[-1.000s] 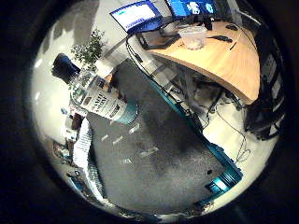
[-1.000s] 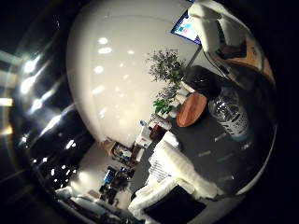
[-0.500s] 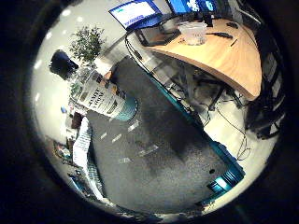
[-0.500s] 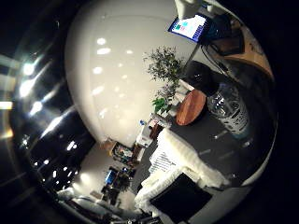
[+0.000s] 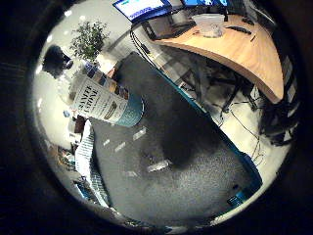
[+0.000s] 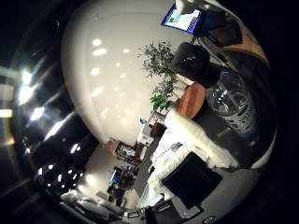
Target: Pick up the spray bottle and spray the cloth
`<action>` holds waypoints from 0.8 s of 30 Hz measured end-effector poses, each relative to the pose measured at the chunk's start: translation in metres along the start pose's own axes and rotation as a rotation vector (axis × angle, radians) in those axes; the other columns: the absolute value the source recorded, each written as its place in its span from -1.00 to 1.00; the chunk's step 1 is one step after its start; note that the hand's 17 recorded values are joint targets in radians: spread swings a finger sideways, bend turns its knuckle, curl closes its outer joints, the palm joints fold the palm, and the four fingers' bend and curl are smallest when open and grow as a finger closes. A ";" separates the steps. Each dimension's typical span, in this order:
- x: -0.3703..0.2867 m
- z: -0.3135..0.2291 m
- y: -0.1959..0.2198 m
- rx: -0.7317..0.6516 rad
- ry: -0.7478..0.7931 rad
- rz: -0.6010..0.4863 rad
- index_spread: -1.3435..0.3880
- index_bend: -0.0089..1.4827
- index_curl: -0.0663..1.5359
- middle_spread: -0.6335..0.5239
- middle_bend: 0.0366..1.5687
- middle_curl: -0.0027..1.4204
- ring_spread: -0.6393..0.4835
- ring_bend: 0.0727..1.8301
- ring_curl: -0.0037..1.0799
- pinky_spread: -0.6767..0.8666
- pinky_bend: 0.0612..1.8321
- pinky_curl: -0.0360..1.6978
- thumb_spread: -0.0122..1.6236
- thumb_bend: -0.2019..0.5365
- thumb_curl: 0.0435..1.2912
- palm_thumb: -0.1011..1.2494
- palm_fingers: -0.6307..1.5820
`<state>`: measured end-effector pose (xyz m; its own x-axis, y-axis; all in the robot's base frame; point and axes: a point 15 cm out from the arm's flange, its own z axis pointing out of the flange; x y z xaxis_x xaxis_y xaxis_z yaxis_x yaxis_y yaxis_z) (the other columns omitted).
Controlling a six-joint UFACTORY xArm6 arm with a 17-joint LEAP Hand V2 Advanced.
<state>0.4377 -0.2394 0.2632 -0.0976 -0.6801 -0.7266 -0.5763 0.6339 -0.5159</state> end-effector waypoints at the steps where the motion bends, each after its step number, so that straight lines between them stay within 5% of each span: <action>1: 0.000 0.000 0.000 0.000 0.000 0.002 0.16 -0.77 -0.51 0.01 -0.76 -0.50 0.25 -0.51 -0.51 0.41 -0.61 -0.55 0.38 -0.49 -0.48 0.25 0.02; 8: 0.001 0.004 0.013 -0.019 -0.012 0.018 0.09 -0.73 -0.46 -0.21 -0.58 -0.42 -0.21 -0.27 -0.45 -0.03 -0.56 -0.58 0.40 -0.48 -0.49 0.35 0.27; 17: -0.021 0.004 0.022 -0.045 -0.092 0.013 0.05 -0.52 -0.28 -0.34 -0.18 -0.22 -0.29 0.02 -0.24 -0.71 -0.18 -0.52 0.41 -0.48 -0.50 0.50 0.72; 24: -0.031 -0.002 0.020 -0.039 -0.120 0.005 0.11 -0.06 -0.04 -0.25 0.20 -0.09 -0.23 0.20 -0.09 -0.70 0.08 -0.39 0.42 -0.49 -0.50 0.52 0.73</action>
<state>0.4272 -0.2066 0.2764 -0.0042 -0.6270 -0.7790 -0.6077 0.6203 -0.4959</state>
